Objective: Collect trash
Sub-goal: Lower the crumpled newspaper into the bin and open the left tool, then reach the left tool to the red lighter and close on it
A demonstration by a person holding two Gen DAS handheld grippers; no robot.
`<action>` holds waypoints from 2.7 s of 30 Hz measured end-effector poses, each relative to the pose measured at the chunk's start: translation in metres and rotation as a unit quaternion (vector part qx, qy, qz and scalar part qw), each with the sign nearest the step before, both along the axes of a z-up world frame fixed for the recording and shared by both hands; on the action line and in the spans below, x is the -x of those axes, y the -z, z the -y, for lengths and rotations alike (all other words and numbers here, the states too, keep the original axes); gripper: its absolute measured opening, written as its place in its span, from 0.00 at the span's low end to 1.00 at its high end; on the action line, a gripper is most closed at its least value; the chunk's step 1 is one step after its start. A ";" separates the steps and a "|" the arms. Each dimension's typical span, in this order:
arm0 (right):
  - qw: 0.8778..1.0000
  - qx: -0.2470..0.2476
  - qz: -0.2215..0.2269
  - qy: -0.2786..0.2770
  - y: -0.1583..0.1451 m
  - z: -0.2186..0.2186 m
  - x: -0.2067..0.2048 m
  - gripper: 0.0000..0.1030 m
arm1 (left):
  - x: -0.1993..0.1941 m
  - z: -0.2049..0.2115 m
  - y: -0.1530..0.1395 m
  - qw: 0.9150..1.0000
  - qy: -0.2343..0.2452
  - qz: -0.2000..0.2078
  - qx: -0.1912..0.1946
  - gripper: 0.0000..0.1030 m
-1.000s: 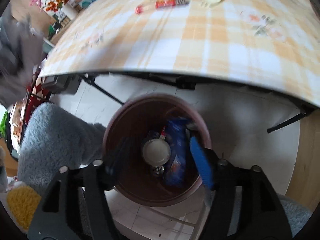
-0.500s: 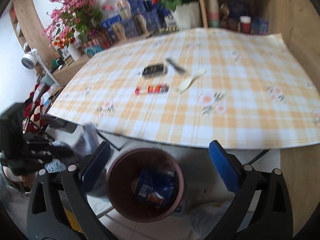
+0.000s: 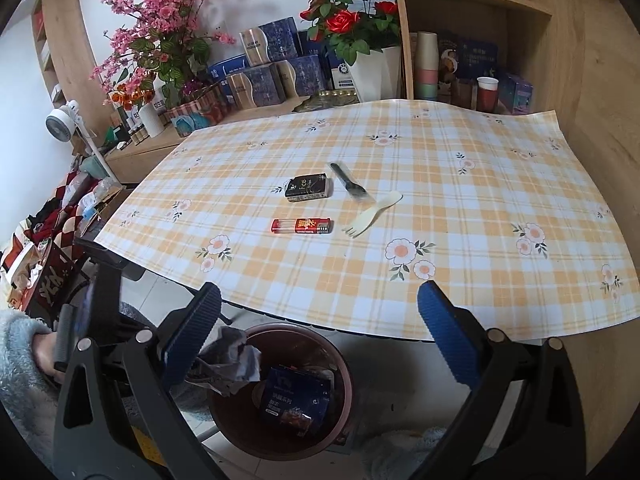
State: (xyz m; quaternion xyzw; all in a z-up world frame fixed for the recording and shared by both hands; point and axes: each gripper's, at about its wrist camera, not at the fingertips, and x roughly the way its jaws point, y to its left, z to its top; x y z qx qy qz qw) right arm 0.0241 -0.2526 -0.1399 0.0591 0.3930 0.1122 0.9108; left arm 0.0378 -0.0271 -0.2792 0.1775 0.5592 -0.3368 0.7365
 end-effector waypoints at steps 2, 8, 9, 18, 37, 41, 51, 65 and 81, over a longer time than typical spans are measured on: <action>1.000 0.000 -0.003 -0.001 0.002 0.000 -0.001 0.94 | -0.001 0.002 0.007 1.000 0.003 -0.009 -0.009 0.05; 1.000 0.003 -0.009 0.002 0.006 0.001 0.001 0.94 | -0.006 0.003 0.018 0.999 0.002 -0.027 -0.019 0.08; 1.000 0.002 -0.010 0.003 0.006 0.001 0.001 0.94 | -0.007 0.002 0.018 0.999 0.000 -0.027 -0.018 0.11; 1.000 0.005 -0.011 0.015 0.007 0.007 0.000 0.94 | -0.012 -0.009 -0.018 0.998 -0.043 0.018 0.044 0.78; 0.996 0.052 -0.003 0.072 0.004 0.024 -0.022 0.94 | -0.069 -0.062 -0.131 0.946 -0.208 0.197 0.151 0.94; 0.996 0.059 0.000 0.074 0.003 0.027 -0.030 0.94 | -0.083 -0.073 -0.140 0.936 -0.232 0.209 0.163 0.94; 0.995 0.045 0.003 0.086 0.006 0.035 -0.063 0.94 | -0.101 -0.070 -0.138 0.935 -0.229 0.214 0.165 0.94; 0.995 0.032 -0.027 0.087 0.036 0.038 -0.101 0.94 | -0.136 -0.014 -0.096 0.964 -0.157 0.157 0.146 0.81; 0.993 0.042 -0.070 0.081 0.073 0.047 -0.117 0.94 | -0.193 0.081 -0.026 0.992 0.028 0.103 0.060 0.37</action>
